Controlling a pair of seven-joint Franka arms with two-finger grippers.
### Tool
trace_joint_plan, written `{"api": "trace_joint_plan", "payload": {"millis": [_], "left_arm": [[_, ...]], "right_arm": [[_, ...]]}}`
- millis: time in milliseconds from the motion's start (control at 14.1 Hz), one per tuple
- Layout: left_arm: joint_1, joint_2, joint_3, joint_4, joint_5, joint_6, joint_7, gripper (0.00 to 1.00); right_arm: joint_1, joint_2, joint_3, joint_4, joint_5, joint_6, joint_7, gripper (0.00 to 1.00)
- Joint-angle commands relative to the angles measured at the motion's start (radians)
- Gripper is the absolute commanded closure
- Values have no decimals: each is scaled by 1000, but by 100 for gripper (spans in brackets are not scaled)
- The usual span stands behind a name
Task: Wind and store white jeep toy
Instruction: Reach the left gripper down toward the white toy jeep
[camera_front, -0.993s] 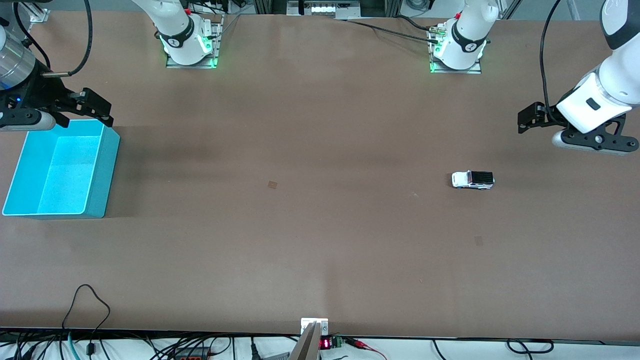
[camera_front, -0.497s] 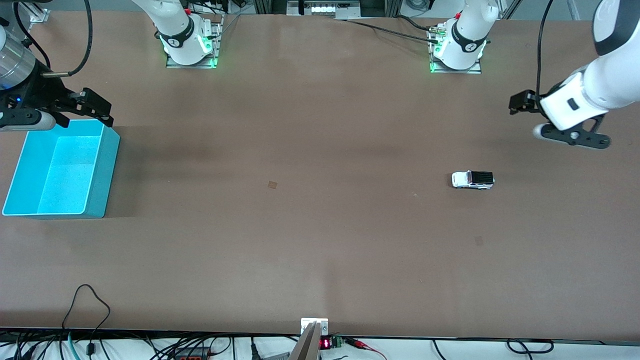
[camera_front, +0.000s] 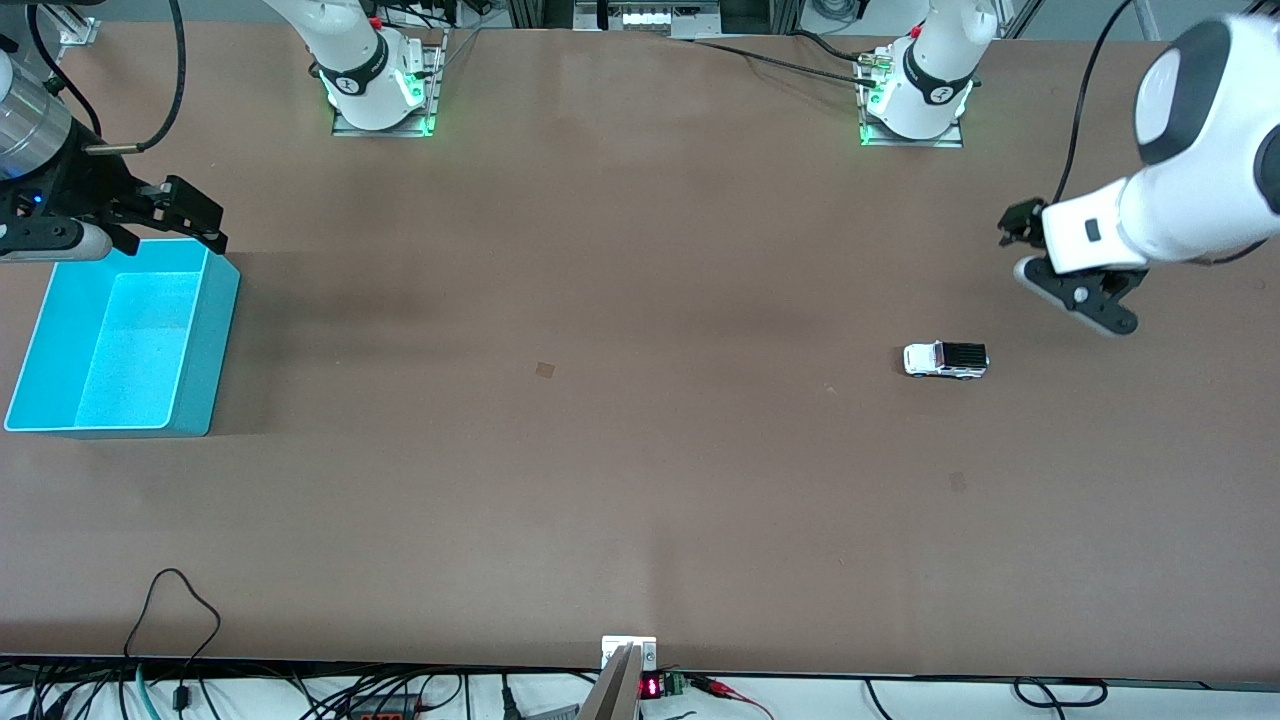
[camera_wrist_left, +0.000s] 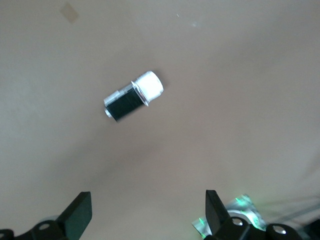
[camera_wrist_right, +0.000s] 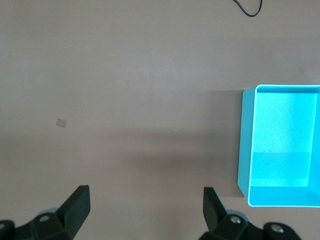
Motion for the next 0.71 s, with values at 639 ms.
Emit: {"api": "trace_joint_plan", "payload": {"millis": [639], "left_arm": [[2,150,-4,-371,180,719,533,0]], "right_arm": [[8,-15,-2,-7,-6,3,-1,0]]}}
